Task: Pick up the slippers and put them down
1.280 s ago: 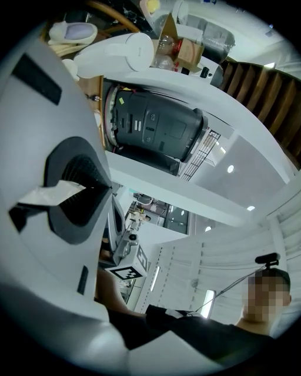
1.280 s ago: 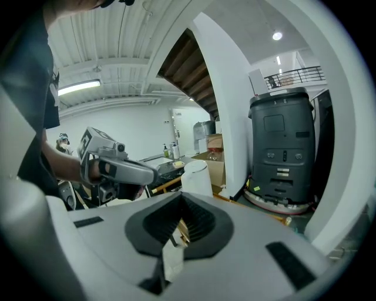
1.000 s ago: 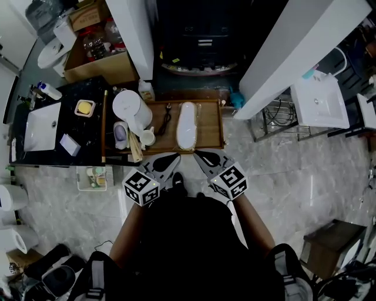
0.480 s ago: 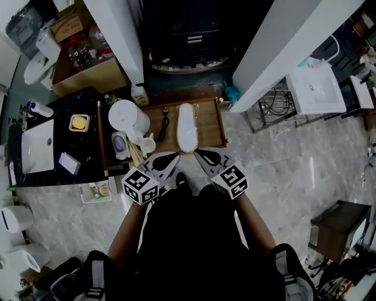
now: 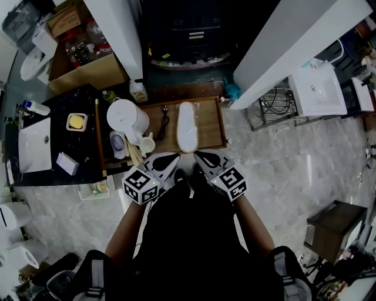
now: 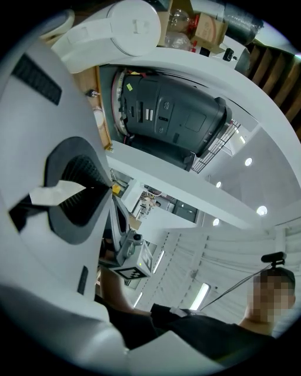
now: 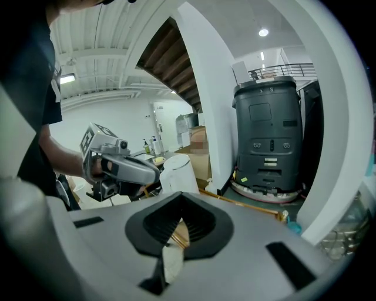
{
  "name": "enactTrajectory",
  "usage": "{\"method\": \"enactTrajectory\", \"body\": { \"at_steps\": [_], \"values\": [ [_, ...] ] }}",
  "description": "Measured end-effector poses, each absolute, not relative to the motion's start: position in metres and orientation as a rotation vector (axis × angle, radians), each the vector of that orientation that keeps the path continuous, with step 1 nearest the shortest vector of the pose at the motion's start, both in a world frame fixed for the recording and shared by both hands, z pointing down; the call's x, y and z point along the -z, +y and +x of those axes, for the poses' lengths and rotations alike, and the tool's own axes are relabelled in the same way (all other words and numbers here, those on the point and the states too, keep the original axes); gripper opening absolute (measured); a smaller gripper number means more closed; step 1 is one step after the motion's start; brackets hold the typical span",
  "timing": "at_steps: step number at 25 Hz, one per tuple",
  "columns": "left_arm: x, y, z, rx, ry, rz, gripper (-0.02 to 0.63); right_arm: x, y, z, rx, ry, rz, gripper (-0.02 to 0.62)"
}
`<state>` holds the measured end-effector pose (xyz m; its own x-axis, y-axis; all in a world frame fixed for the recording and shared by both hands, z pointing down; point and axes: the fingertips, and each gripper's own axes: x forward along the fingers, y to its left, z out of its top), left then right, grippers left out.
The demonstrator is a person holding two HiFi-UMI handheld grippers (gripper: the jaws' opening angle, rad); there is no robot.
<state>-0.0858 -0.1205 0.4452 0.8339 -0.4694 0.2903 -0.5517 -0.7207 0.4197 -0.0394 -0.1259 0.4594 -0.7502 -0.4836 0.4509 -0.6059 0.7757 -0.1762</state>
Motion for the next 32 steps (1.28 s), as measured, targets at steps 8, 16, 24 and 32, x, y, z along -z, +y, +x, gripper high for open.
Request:
{"method": "enactTrajectory", "body": {
  "at_steps": [8, 16, 24, 32],
  "values": [
    [-0.457, -0.132, -0.082, -0.226, -0.778, 2.455, 0.011, -0.473, -0.135, -0.038, -0.496, -2.571, 0.767, 0.008],
    [-0.475, -0.14, -0.077, -0.234, -0.794, 2.4, 0.011, -0.493, -0.142, -0.037, -0.546, -2.554, 0.706, 0.008],
    [-0.51, -0.14, -0.071, -0.257, -0.769, 2.334, 0.011, -0.527, -0.143, -0.036, -0.617, -2.512, 0.621, 0.008],
    [-0.554, -0.155, -0.073, -0.257, -0.783, 2.268, 0.011, -0.571, -0.151, -0.031, -0.662, -2.465, 0.578, 0.008]
  ]
}}
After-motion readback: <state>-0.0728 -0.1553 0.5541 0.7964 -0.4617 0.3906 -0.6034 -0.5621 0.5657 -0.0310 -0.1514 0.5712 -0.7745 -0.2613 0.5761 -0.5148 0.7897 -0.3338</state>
